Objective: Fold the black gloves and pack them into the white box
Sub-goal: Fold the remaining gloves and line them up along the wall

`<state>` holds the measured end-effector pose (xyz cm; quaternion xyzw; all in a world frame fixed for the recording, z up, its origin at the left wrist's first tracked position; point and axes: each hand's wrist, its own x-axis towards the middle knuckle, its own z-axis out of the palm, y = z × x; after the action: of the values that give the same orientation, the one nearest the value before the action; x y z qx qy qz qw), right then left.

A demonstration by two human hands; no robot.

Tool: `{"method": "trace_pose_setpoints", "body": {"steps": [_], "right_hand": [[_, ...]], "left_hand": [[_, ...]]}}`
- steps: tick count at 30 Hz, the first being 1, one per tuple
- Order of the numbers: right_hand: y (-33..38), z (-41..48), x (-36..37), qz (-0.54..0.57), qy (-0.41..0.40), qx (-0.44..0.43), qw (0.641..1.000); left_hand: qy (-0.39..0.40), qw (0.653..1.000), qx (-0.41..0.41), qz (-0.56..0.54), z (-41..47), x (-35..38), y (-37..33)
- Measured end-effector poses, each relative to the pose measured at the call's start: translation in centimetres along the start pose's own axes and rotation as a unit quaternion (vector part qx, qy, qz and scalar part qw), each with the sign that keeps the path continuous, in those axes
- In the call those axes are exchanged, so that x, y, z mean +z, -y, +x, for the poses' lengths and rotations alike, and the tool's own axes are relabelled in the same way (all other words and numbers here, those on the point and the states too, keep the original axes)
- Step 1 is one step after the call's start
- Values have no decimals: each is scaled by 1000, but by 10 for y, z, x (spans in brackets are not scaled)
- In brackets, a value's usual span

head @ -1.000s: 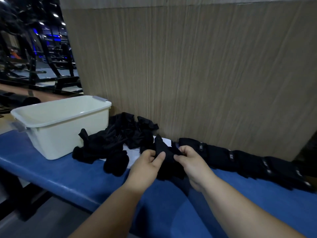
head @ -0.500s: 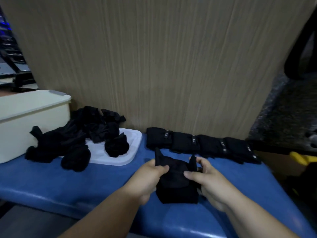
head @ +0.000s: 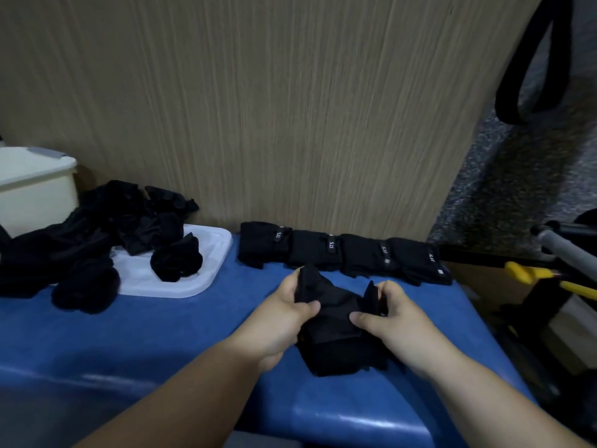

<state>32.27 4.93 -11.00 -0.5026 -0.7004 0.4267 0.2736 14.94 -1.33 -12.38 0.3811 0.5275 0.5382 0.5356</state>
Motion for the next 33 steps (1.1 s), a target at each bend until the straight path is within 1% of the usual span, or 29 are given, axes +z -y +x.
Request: {"method": "trace_pose_setpoints", "body": {"steps": [3,4,6,8,10,12,13,14,15,16,18,21,23,25,29,33], "right_hand": [[-3,0,-4,-94,-29,-31,995],[-4,0,-4,-117,-29,-45,992],[-9,1,-3,-139,-14,-68,988],[-12,3,-1,-132,10,-80,988],[-11,3,-1,-108,28,-83,990],[-8,5,0,-81,43,-64,994],[-7,6,0,-71,50,-50,995],[-6,7,0,-66,56,-40,995],[-5,8,1,-67,57,-42,995],[-5,9,1,-76,52,-49,994],[-6,12,2,-98,39,-54,993],[-7,16,4,-82,41,-14,996],[-5,18,5,-76,48,-3,996],[-5,19,6,-66,65,-15,996],[-7,18,5,-9,117,-50,992],[-14,16,2,-33,106,-82,990]], "left_hand": [[-6,999,22,38,5,1,2],[-12,997,30,69,7,-1,4],[-34,982,43,179,9,-3,5],[-78,951,64,292,7,-3,4],[-116,914,90,379,5,-3,4],[-139,864,124,467,5,-5,8],[-144,841,136,504,5,-6,9],[-147,824,143,527,5,-7,11],[-147,816,145,540,5,-7,11],[-143,815,145,543,4,-7,12],[-119,823,144,536,2,-6,13],[-73,820,144,550,2,-7,16],[-51,821,145,551,3,-9,17],[-26,822,153,547,3,-11,18],[14,822,167,545,5,-12,21],[32,829,176,529,9,-10,23]]}}
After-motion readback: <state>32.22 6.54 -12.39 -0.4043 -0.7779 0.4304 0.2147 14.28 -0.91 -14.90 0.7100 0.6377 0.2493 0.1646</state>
